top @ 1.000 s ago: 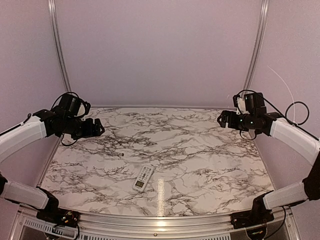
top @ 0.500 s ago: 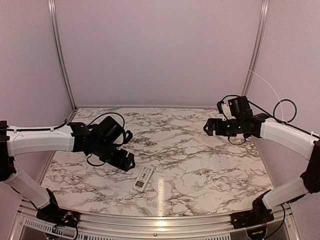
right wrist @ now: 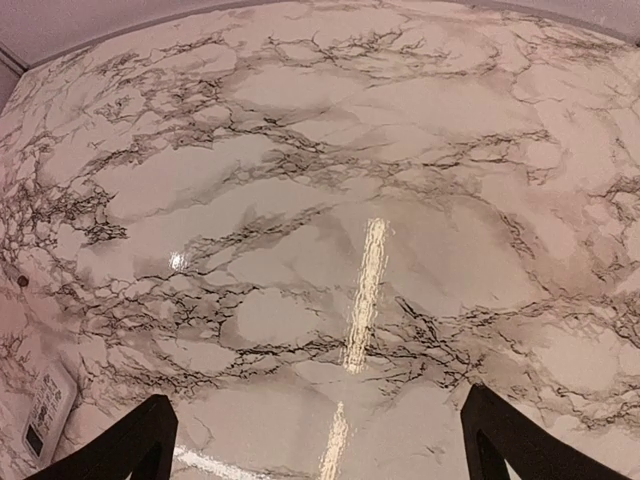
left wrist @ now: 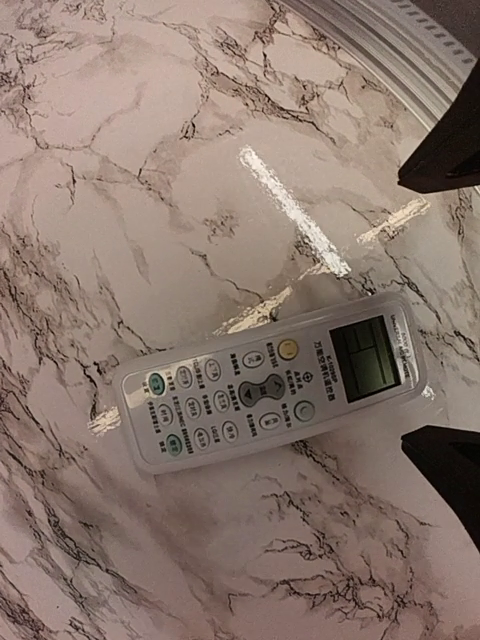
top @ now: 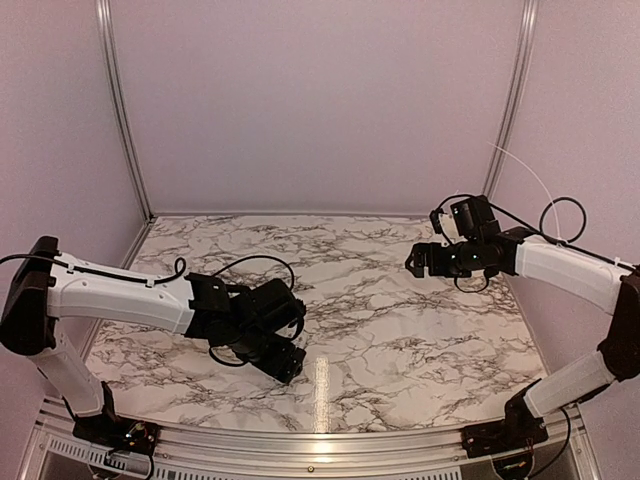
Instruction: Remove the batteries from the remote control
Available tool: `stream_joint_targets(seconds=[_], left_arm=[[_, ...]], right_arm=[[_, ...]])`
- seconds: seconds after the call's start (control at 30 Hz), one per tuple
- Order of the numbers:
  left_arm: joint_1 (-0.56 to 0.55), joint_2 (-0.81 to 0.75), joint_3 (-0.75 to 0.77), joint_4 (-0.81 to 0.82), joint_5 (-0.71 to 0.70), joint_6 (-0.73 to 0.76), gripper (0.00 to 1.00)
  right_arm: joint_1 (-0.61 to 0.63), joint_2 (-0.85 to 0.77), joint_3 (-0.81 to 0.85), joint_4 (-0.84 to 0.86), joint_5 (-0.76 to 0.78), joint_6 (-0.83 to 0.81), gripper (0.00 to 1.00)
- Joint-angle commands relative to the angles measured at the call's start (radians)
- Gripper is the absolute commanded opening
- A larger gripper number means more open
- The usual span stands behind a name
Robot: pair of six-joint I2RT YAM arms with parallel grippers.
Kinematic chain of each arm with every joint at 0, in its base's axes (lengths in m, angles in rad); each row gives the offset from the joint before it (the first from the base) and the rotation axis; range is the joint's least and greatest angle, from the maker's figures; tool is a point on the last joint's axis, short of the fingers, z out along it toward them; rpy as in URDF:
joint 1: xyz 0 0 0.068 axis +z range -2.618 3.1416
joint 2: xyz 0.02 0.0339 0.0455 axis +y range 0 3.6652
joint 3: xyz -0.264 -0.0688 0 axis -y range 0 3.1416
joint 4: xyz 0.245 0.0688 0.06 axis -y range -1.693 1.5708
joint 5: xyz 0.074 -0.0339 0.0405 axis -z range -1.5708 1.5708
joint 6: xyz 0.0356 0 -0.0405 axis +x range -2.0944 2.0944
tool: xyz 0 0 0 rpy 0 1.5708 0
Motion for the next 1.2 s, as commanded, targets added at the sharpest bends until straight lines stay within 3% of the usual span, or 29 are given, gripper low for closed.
stream_joint_targets(seconds=[0.0, 0.47, 0.7, 0.97, 1.17], left_arm=[[-0.014, 0.043, 0.036, -0.061, -0.072, -0.113, 0.85], [-0.021, 0.175, 0.035, -0.080, -0.108, -0.242, 0.81], [-0.021, 0.216, 0.020, -0.003, -0.068, -0.193, 0.69], [-0.021, 0.245, 0.015, 0.036, -0.050, -0.181, 0.46], [-0.021, 0.209, 0.029, 0.038, -0.061, -0.139, 0.40]], right_arm=[[0.009, 0.012, 0.015, -0.047, -0.015, -0.011, 0.98], [0.009, -0.007, -0.006, -0.040, -0.025, -0.078, 0.98], [0.009, -0.044, -0.027, -0.050, -0.017, -0.078, 0.98], [0.009, -0.097, -0.056, -0.070, 0.002, -0.085, 0.98], [0.010, -0.124, -0.072, -0.070, 0.013, -0.096, 0.99]])
